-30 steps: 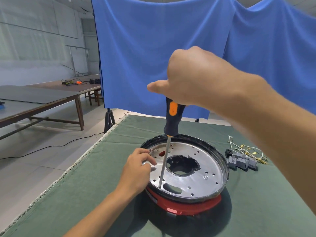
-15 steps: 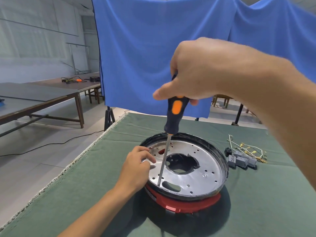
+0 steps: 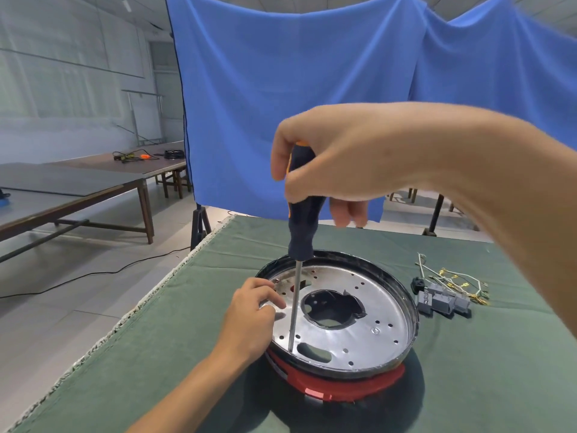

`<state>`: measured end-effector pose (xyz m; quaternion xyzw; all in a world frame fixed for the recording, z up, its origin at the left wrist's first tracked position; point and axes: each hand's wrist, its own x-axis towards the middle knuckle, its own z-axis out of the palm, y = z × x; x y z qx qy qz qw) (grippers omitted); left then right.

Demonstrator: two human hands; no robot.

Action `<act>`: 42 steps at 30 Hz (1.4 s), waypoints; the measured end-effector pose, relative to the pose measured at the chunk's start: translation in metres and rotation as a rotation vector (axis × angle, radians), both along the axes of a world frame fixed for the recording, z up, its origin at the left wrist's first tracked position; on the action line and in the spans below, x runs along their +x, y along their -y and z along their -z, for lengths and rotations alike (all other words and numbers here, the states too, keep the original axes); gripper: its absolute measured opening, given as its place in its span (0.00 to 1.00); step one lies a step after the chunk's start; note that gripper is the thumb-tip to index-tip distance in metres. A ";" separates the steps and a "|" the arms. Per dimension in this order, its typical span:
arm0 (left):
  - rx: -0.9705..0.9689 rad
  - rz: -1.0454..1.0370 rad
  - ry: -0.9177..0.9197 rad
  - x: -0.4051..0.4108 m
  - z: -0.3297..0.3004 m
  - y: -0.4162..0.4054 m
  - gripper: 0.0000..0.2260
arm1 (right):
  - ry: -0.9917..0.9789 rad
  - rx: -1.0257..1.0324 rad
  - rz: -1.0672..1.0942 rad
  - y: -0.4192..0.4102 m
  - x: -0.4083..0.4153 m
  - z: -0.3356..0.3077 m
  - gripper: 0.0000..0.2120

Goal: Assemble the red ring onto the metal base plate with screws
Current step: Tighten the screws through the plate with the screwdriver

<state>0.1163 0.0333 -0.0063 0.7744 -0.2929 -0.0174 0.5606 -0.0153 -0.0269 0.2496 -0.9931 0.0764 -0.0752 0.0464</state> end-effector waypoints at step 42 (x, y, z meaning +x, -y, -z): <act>-0.086 -0.113 0.068 -0.003 0.002 -0.001 0.14 | 0.673 0.146 0.258 0.073 -0.005 0.027 0.13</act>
